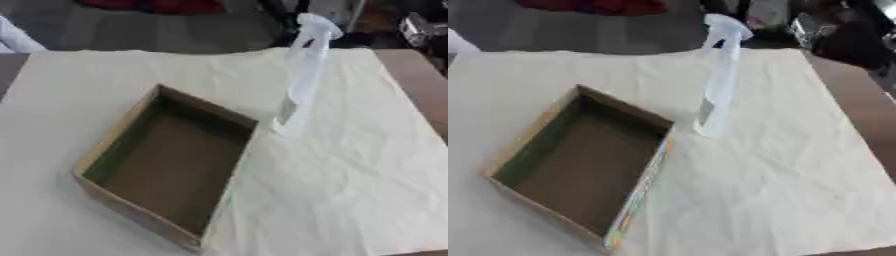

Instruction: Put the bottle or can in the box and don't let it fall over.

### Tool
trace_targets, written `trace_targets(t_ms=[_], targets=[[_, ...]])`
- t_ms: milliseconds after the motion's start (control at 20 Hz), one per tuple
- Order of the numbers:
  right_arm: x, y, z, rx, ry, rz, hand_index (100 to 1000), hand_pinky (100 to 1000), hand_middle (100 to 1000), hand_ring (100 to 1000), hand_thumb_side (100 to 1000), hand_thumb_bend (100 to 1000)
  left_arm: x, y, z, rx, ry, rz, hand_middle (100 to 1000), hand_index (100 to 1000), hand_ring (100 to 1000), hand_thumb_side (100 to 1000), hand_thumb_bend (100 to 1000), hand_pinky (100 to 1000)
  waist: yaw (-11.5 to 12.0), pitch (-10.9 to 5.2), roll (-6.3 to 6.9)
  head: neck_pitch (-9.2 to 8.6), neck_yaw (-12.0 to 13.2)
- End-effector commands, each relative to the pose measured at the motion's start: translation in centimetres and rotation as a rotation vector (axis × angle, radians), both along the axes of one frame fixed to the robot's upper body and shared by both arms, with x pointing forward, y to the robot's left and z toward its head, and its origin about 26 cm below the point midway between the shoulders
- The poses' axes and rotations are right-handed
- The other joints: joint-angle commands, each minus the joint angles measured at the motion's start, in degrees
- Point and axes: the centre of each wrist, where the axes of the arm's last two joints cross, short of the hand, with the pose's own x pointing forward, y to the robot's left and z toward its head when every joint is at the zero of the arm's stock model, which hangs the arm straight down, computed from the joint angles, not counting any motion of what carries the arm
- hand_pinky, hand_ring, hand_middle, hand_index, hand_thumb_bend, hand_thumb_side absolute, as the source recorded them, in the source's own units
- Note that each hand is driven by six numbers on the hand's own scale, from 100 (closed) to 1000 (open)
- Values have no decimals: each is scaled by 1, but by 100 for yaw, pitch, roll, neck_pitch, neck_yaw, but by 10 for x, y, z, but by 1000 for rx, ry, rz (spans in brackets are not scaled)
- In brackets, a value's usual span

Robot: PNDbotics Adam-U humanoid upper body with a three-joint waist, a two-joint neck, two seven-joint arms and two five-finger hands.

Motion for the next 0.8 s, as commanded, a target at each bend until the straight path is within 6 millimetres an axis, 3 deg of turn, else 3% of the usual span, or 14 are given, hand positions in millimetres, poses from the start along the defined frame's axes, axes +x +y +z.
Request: trace_targets(t_ms=[50, 450, 800], targets=[[-2, 6, 16, -50, 11, -7, 912, 815, 917, 937, 600, 100, -1, 1, 9, 31, -22, -17, 782, 843, 542, 790, 100, 889, 21, -109, -6, 11, -58], [2, 23, 29, -10, 15, 0, 928, 821, 925, 947, 805, 100, -1, 0, 10, 33, -17, -29, 782, 842, 542, 790, 100, 890, 90, -129, -36, -42, -189], [5, 36, 32, -10, 13, -10, 923, 818, 919, 946, 831, 100, 0, -2, 10, 35, -16, -41, 782, 842, 550, 791, 100, 890, 133, -136, -56, -62, -261]])
